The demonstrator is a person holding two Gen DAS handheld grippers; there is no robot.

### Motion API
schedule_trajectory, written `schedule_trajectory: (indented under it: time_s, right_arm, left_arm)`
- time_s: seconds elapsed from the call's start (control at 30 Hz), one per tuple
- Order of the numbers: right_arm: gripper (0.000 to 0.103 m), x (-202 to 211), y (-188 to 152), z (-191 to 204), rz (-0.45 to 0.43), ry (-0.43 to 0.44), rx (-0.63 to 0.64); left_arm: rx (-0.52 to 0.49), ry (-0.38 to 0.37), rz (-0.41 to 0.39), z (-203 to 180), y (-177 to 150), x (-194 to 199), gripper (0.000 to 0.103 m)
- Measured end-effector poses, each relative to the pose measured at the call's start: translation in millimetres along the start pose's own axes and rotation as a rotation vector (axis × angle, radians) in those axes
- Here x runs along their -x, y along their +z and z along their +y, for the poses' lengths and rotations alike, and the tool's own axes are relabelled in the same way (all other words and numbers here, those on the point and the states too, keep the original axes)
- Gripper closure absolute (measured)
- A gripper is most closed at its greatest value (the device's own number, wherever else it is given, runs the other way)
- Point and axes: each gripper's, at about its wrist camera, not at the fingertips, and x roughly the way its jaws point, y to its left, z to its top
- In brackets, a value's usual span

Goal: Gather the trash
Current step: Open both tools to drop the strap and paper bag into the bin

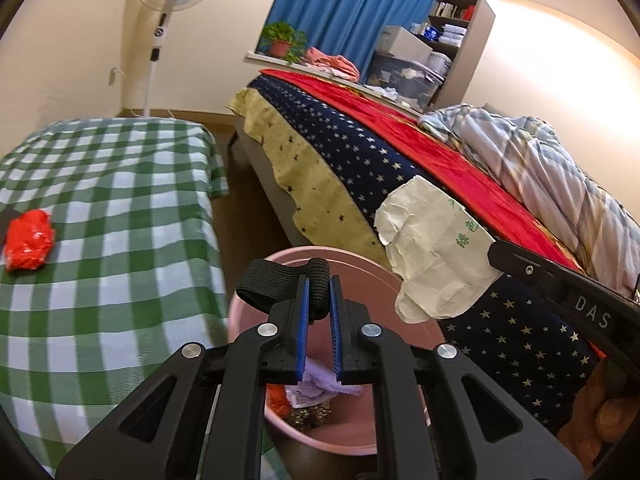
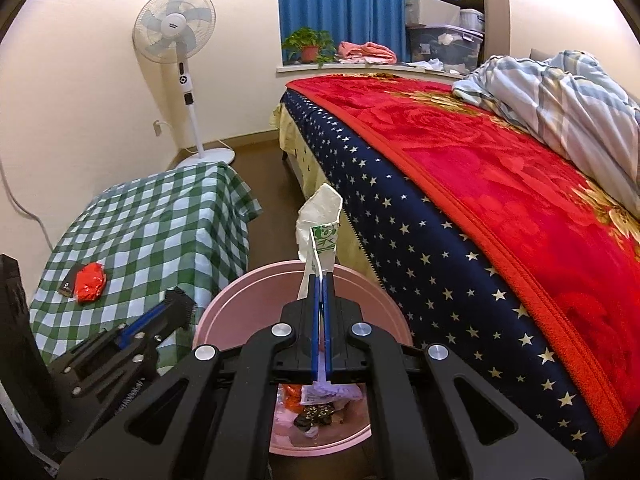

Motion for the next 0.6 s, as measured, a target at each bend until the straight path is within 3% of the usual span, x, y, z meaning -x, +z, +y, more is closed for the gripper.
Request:
schedule_trajectory:
  time_s: [0.1, 0.17, 0.2, 0.23, 0.27, 0.3, 0.6]
  right_arm:
    - [0.099, -5.0, -1.0, -2.1, 0.019, -0.001, -0.007]
    - [0.098, -7.1, -2.1, -3.8, 0.026, -0.024, -0.013]
    - [0.09, -8.1, -2.2, -5.2, 0.029, -0.041, -0.02]
    - [0.082, -8.7, -3.0, -6.7, 0.029, -0.058, -0.029]
    - [0.066, -8.3, -3.1, -8.7, 0.024, -0.074, -0.041]
    - [0.06, -8.3, -3.2, -10.6, 0.02, -0.083, -0.051]
    - [0.06, -2.6, -2.6, -12.5, -0.007, -0.081, -0.063]
  left_arm:
    - [-0.005, -0.044, 0.03, -4.7, -2.1, -10.9, 0.092]
    - [-0.005, -0.048, 0.052, -4.4, -3.4, -16.6, 0.079]
    - [-0.002, -0.04, 0.053, -3.2, -4.4, -17.3, 0.066]
    - [0.007, -0.034, 0.048, -0.9, -5.2, -17.2, 0.064]
    - [0.021, -0.032, 0.045, 2.4, -5.6, -16.9, 0.064]
    - [0.031, -0.031, 0.044, 5.1, -5.1, -16.5, 0.064]
    - [0.047, -0.014, 0.02, 14.6, -1.8, -4.5, 0.064]
